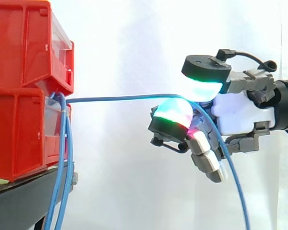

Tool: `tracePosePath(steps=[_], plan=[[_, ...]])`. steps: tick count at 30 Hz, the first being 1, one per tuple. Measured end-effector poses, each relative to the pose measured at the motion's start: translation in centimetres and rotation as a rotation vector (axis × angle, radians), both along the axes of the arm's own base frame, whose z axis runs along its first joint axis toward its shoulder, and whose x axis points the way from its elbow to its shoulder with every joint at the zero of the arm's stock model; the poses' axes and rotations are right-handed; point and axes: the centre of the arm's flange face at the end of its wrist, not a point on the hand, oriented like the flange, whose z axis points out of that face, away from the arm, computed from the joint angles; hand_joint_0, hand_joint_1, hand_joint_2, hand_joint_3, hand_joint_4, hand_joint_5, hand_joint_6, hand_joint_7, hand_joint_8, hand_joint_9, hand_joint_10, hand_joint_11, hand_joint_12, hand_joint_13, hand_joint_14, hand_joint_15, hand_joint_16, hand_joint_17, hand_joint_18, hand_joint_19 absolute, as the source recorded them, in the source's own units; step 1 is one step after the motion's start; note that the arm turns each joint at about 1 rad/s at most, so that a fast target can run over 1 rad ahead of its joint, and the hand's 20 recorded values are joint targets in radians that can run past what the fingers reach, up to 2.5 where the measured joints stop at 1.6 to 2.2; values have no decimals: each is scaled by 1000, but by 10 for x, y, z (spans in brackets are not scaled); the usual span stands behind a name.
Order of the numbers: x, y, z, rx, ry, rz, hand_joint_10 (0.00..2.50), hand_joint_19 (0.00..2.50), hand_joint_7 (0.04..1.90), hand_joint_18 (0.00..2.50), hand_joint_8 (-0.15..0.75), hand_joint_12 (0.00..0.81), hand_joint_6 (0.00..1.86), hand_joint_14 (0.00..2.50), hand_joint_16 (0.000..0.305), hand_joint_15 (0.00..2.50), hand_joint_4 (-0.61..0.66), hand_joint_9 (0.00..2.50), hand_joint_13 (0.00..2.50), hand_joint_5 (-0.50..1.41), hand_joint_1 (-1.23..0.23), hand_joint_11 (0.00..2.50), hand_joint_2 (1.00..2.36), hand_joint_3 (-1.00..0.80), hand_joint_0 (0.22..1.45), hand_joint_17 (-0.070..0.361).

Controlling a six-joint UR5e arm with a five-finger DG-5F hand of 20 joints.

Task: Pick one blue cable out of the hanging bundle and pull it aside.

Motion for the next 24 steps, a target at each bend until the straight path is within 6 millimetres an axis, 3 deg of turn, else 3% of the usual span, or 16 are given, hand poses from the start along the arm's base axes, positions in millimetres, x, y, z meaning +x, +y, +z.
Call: tracePosePath(steps=[8,17,24], plan=[[-5,1,3,1,19,8,11,463,1313,1098,388,425,904,15,63,506,108,1076,1046,-88,-724,462,1008,95,556,142],[-17,10,-37,8,61,20,11,457,1323,1106,399,430,902,15,64,503,109,1085,1048,-85,-729,469,1006,101,558,143],[-13,14,-42,7,-3,25,10,459,1322,1107,397,430,902,15,64,501,110,1086,1049,-85,-730,458,1006,100,559,143]])
